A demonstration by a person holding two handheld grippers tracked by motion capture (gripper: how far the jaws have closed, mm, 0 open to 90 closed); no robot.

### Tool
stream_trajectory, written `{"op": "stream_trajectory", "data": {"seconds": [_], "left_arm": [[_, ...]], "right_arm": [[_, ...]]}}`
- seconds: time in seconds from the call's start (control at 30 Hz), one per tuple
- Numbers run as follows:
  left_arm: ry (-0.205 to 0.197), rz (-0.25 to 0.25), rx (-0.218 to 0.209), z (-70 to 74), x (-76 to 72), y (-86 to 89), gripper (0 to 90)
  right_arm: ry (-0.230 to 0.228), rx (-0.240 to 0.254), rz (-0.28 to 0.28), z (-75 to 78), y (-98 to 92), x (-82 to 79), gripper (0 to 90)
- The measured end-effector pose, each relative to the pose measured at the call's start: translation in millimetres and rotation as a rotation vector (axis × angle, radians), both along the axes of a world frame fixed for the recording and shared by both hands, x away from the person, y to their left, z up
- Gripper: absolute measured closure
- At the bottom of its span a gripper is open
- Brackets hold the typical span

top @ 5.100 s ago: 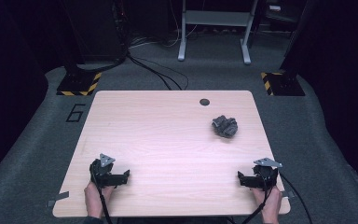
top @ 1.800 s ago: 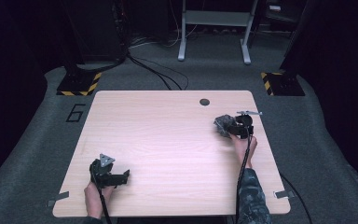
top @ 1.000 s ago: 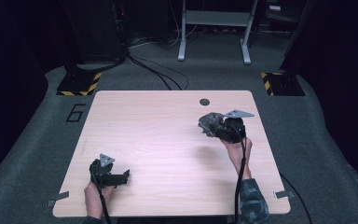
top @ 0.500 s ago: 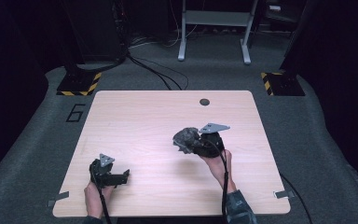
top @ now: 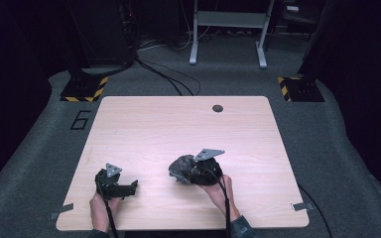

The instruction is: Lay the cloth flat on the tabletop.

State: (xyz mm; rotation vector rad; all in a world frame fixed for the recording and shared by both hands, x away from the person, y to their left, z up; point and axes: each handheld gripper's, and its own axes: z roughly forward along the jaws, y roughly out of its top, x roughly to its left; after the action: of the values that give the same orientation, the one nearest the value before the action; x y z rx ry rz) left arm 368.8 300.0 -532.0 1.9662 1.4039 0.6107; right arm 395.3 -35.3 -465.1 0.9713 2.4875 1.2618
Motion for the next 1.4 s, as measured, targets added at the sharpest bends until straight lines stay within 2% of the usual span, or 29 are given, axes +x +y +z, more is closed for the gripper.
{"op": "stream_trajectory", "data": {"seconds": [0.03,0.07,0.1,0.13,0.17,0.2,0.23,0.27,0.3,0.4,0.43,0.47,0.5,0.53,0.6,0.67,0.7,0.77,0.8,0.9,0.93,1.03,1.1,1.27,1.3,1.4], "left_arm": [[-0.005,0.002,-0.001,-0.3,-0.1,-0.4,0.6],[-0.01,-0.002,0.011,0.1,-0.8,-1.0,0.6],[-0.01,-0.002,0.011,0.1,-0.8,-1.0,0.6],[-0.01,-0.001,0.017,0.4,-1.1,-1.2,0.6],[-0.01,-0.001,0.017,0.4,-1.1,-1.3,0.6],[-0.009,-0.001,0.017,0.4,-1.1,-1.2,0.6],[-0.01,0.0,0.011,0.2,-1.0,-1.0,0.6],[-0.005,0.003,0.004,0.0,-0.8,-0.8,0.6],[-0.005,0.003,0.004,0.0,-0.8,-0.8,0.6],[-0.002,0.012,0.009,0.6,-2.4,-1.8,0.6],[0.02,0.007,0.006,1.7,-2.1,-1.7,0.5],[0.02,0.007,0.006,1.7,-2.1,-1.7,0.7],[0.032,0.01,0.024,3.9,-3.0,-2.3,0.7],[0.023,0.01,0.04,5.5,-4.0,-3.3,1.6],[0.01,-0.016,0.012,11.0,-7.5,-5.2,4.4],[-0.033,-0.065,-0.022,22.8,-15.5,-12.7,4.1],[-0.033,-0.065,-0.022,22.8,-15.5,-12.7,4.1],[-0.064,-0.128,-0.059,31.7,-21.0,-21.8,4.1],[-0.083,-0.153,-0.068,34.5,-23.0,-27.4,4.3],[-0.105,-0.238,-0.087,39.9,-27.7,-48.9,6.1],[-0.105,-0.238,-0.087,39.9,-27.7,-48.9,7.4],[-0.11,-0.307,-0.084,41.4,-30.8,-65.7,10.4],[-0.11,-0.35,-0.07,41.2,-32.1,-76.7,14.0],[-0.109,-0.423,-0.034,38.7,-32.7,-105.2,14.9],[-0.114,-0.441,-0.028,38.5,-33.7,-113.2,14.9],[-0.125,-0.446,-0.024,37.4,-34.3,-121.5,15.0]], "right_arm": [[0.005,-0.012,0.002,-5.1,4.0,-2.3,56.1],[0.027,-0.031,0.017,-15.8,9.5,-1.5,49.9],[0.027,-0.031,0.017,-15.8,9.5,-1.5,49.9],[0.031,-0.044,0.021,-20.2,11.1,0.1,45.1],[0.06,-0.058,0.014,-25.5,13.7,0.5,38.1],[0.051,-0.059,0.025,-28.0,13.1,1.2,34.2],[0.046,-0.043,0.025,-25.6,10.3,-1.3,26.6],[0.03,-0.042,0.025,-23.4,8.4,-2.1,23.1],[0.03,-0.042,0.025,-23.4,8.4,-2.1,23.1],[0.001,-0.004,-0.004,-9.9,-4.2,-8.7,18.7],[-0.012,0.014,-0.012,-3.4,-13.5,-11.7,17.8],[-0.012,0.014,-0.012,-3.4,-13.5,-11.7,17.8],[-0.017,0.017,-0.014,-1.6,-17.0,-12.9,18.0],[-0.022,0.023,-0.028,0.7,-22.6,-15.5,18.3],[-0.028,0.029,-0.043,2.8,-31.2,-19.1,20.0],[-0.036,0.036,-0.059,3.4,-41.1,-23.8,23.1],[-0.036,0.036,-0.059,3.4,-41.1,-23.8,23.1],[-0.036,0.039,-0.07,3.1,-45.0,-27.1,25.1],[-0.035,0.043,-0.079,2.7,-45.8,-29.0,26.2],[-0.04,0.024,-0.08,-1.2,-44.6,-32.7,31.0],[-0.037,0.022,-0.083,-2.5,-43.6,-33.4,32.3],[-0.029,0.012,-0.08,-5.9,-41.2,-34.2,35.2],[-0.028,0.005,-0.075,-9.5,-39.0,-34.1,38.0],[-0.005,-0.019,-0.073,-18.9,-29.6,-32.8,44.7],[-0.013,-0.03,-0.066,-21.8,-27.6,-31.1,46.4],[-0.005,-0.032,-0.07,-24.1,-25.5,-30.5,47.1]]}}
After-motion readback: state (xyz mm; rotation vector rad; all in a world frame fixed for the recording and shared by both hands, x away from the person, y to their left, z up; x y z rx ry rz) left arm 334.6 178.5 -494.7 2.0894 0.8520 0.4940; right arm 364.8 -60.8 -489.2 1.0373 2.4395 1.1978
